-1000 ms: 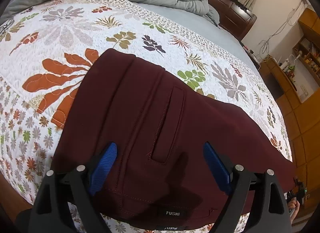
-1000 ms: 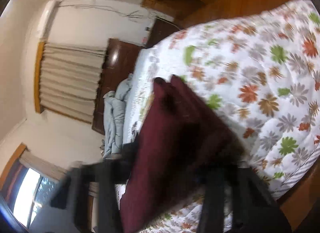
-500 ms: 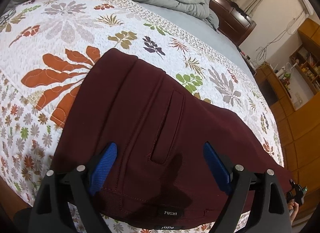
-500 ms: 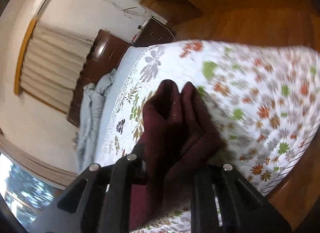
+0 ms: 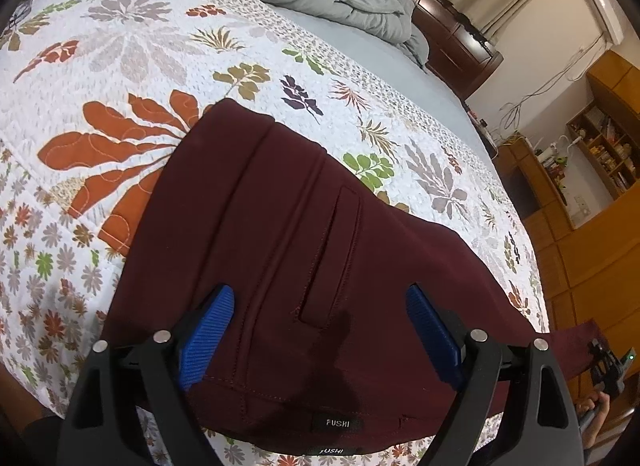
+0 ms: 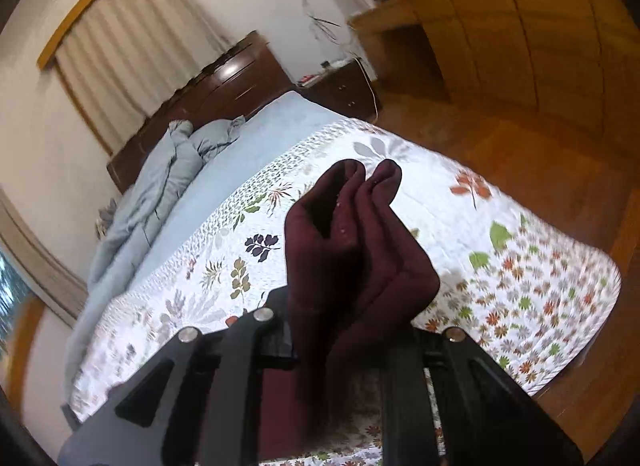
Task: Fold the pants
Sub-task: 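Hold the lifted leg end up with the right tool while the left tool pins the waistband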
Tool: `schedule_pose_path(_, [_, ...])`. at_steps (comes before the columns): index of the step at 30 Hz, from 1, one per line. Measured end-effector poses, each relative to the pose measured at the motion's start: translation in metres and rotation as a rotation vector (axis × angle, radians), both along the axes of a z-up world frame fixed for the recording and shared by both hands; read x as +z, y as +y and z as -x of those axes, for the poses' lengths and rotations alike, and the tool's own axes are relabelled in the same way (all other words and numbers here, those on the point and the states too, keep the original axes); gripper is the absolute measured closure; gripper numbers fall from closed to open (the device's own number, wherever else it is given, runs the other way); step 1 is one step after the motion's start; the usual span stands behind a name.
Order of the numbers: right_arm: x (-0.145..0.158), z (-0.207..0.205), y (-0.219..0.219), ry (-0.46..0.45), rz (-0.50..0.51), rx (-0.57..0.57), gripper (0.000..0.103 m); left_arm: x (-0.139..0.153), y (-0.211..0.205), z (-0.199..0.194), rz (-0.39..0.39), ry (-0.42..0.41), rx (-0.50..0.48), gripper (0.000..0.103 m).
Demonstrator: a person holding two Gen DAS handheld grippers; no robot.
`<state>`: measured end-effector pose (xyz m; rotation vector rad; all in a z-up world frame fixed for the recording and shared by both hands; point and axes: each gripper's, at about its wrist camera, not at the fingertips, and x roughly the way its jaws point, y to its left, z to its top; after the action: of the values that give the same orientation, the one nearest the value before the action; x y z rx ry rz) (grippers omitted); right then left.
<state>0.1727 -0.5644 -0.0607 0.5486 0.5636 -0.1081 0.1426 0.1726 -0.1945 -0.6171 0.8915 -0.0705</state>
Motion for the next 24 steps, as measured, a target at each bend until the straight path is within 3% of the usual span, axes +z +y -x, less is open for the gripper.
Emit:
schedule_pose_path(9, [0.037,-0.012,0.068,-0.016,0.220,0.059,0.089,0.000,0.001,0.004,0.016,-0.010,-0.003,0.015])
schedule_pose_path(24, [0.045,-0.035,0.161,-0.002,0.410,0.158,0.089,0.000,0.002,0.008,0.032,-0.023,-0.016,0.015])
